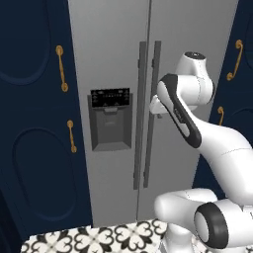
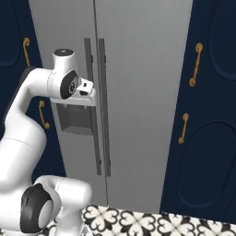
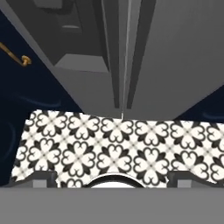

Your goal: Take the strawberry from the fridge and place it on top of the pancake, located on the dining counter.

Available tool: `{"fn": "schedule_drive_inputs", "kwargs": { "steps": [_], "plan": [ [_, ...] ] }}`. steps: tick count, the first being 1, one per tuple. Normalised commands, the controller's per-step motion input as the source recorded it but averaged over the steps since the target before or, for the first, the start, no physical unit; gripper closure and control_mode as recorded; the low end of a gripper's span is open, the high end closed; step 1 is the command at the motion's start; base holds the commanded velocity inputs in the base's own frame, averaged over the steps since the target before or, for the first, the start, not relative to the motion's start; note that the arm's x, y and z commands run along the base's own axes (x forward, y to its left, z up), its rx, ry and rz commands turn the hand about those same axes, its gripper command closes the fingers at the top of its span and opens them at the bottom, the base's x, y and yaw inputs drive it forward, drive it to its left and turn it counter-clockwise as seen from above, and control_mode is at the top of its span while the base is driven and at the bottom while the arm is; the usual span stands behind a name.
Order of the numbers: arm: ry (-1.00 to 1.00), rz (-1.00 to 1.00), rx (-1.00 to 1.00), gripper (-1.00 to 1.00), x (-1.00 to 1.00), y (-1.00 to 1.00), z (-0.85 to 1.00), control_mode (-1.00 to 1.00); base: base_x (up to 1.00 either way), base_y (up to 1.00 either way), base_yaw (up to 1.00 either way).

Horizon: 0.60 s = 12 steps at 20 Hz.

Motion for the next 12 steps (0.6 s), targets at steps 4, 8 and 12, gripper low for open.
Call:
{"fn": "schedule_drive_inputs", "kwargs": {
  "steps": [4,8,12],
  "plan": [
    [0.00,0.00,0.00,-1.00,0.00,0.00,0.00,1.00,0.00,-0.16,0.00],
    [0.00,0.00,0.00,-1.00,0.00,0.00,0.00,1.00,0.00,-0.02,0.00],
    [0.00,0.00,0.00,-1.00,0.00,0.00,0.00,1.00,0.05,0.00,0.00]
  ]
}}
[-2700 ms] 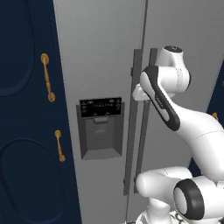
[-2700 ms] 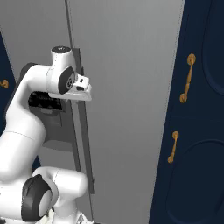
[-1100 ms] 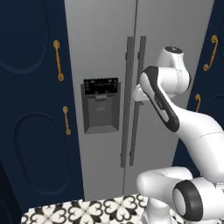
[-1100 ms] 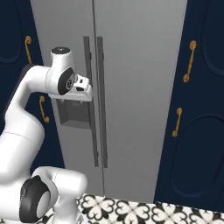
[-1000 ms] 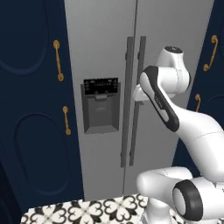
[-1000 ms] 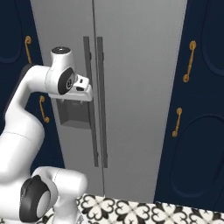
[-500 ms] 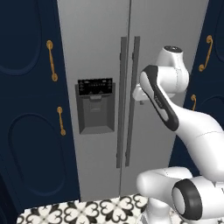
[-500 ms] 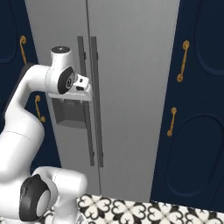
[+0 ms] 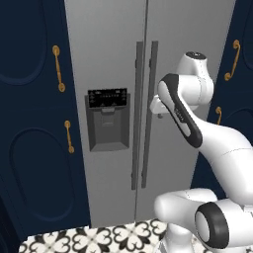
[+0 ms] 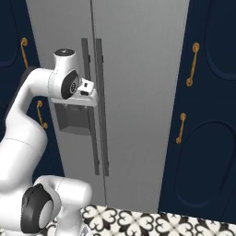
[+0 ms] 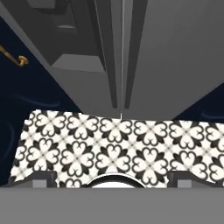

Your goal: Take the strawberry from the fridge and place it on top of the pancake, located on the dining counter.

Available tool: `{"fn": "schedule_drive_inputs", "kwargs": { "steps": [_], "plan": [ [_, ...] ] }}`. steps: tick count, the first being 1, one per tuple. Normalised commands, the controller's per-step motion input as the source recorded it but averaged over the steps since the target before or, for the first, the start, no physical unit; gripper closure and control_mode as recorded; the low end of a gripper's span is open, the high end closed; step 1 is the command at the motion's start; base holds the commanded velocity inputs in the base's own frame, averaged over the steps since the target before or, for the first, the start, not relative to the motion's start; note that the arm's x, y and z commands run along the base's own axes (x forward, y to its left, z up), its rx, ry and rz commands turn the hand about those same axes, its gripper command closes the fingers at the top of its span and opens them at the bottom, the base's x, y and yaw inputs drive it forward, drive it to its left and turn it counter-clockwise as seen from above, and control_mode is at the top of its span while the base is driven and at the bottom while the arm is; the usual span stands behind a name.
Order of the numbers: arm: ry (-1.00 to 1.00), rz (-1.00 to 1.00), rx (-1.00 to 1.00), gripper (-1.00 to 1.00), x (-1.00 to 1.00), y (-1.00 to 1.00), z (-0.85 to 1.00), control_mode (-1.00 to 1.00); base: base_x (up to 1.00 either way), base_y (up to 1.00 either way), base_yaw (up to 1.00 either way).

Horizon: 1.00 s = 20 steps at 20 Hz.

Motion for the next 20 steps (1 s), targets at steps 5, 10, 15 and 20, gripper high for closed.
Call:
{"fn": "schedule_drive_inputs", "kwargs": {
  "steps": [5,10,15,20],
  "plan": [
    [-0.18,0.00,0.00,-1.00,0.37,0.00,-0.02,-1.00,0.00,0.00,0.00],
    [-0.15,-0.06,0.00,-1.00,0.27,0.00,0.02,-1.00,0.00,0.00,0.00],
    [0.02,-0.08,0.00,-1.00,0.45,0.02,0.00,-1.00,0.00,0.00,0.00],
    [0.00,-0.01,0.00,-1.00,0.08,-0.09,0.16,-1.00,0.00,0.00,0.00]
  ]
}}
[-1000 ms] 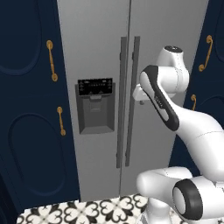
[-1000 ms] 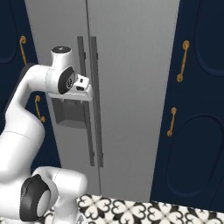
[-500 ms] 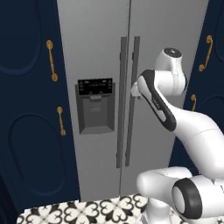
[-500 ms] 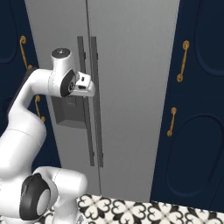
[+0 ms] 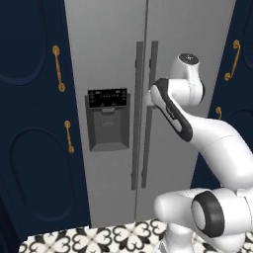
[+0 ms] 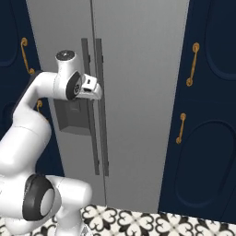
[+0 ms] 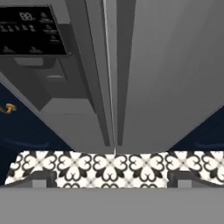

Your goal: Take the strawberry from the fridge and place it on top of the pancake, located on the dining counter.

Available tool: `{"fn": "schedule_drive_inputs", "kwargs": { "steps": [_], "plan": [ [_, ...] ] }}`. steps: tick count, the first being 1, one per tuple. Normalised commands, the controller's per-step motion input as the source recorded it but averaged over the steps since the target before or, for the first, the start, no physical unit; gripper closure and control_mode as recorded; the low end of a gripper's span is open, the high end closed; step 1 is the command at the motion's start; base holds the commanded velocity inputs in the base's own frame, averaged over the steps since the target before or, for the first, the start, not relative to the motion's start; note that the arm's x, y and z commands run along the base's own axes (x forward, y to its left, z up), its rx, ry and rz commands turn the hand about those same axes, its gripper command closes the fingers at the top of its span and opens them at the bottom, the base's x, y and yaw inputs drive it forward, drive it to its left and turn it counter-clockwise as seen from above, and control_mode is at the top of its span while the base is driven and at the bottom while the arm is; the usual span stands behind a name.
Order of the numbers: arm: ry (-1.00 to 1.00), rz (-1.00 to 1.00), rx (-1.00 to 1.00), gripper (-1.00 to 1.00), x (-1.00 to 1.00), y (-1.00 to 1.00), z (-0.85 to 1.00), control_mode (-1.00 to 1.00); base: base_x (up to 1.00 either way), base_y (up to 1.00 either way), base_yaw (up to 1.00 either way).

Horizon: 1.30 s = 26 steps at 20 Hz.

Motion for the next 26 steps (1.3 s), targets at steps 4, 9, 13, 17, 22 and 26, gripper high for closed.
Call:
{"fn": "schedule_drive_inputs", "kwargs": {
  "steps": [4,9,13,17,22,26],
  "plan": [
    [0.01,-0.02,0.00,-1.00,0.25,-0.24,0.14,-1.00,0.00,0.00,0.00],
    [-0.02,0.00,0.00,-1.00,0.47,-0.01,0.00,-1.00,0.00,0.00,0.00],
    [-0.09,0.00,0.00,-1.00,0.33,0.00,0.00,-1.00,0.00,0.00,0.00],
    [-0.11,0.00,0.00,-1.00,0.13,0.00,0.12,-1.00,0.00,0.00,0.00],
    [-0.15,0.00,0.00,-1.00,0.03,0.00,0.21,-1.00,0.00,0.00,0.00],
    [-0.01,-0.03,0.00,-1.00,0.34,0.00,0.03,-1.00,0.00,0.00,0.00]
  ]
}}
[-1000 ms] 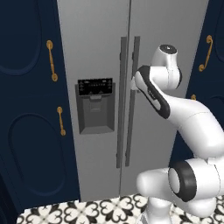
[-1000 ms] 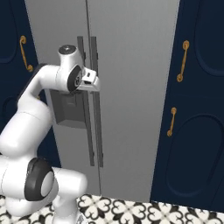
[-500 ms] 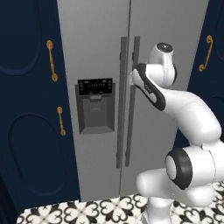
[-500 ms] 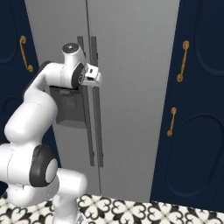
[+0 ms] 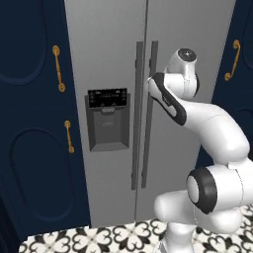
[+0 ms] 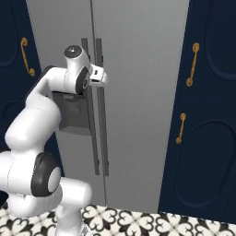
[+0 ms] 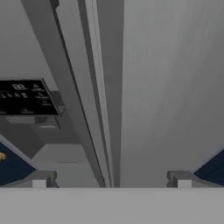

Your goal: Take the strawberry from the fridge and place it on top of the pancake, located on the dining counter.

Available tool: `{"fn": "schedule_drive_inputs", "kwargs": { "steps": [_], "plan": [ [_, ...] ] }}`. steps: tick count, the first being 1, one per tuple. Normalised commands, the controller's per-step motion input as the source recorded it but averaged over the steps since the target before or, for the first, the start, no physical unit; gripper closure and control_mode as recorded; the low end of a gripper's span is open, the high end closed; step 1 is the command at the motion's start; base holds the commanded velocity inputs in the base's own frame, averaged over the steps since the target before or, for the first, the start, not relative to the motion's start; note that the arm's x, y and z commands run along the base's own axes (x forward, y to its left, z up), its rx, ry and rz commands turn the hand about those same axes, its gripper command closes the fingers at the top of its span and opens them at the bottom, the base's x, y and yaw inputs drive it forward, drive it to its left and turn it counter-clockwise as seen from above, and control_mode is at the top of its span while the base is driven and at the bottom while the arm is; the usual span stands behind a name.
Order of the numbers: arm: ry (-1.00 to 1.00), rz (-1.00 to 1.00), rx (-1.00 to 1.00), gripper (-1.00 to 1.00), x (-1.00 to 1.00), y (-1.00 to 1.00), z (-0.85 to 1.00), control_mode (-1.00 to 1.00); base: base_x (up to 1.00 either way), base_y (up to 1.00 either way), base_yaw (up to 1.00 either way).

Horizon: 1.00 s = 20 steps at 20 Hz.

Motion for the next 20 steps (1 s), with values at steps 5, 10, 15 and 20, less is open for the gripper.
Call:
{"fn": "schedule_drive_inputs", "kwargs": {
  "steps": [5,10,15,20],
  "plan": [
    [0.00,-0.03,0.00,-1.00,0.61,0.00,0.00,-1.00,0.00,0.00,0.00],
    [0.00,0.00,0.00,-1.00,0.57,0.00,-0.11,-1.00,0.00,0.00,0.00],
    [0.00,0.00,0.00,-1.00,0.62,0.00,-0.22,-1.00,0.00,0.00,0.00],
    [0.00,0.00,0.00,-1.00,0.46,-0.03,-0.37,-1.00,0.00,0.00,0.00]
  ]
}}
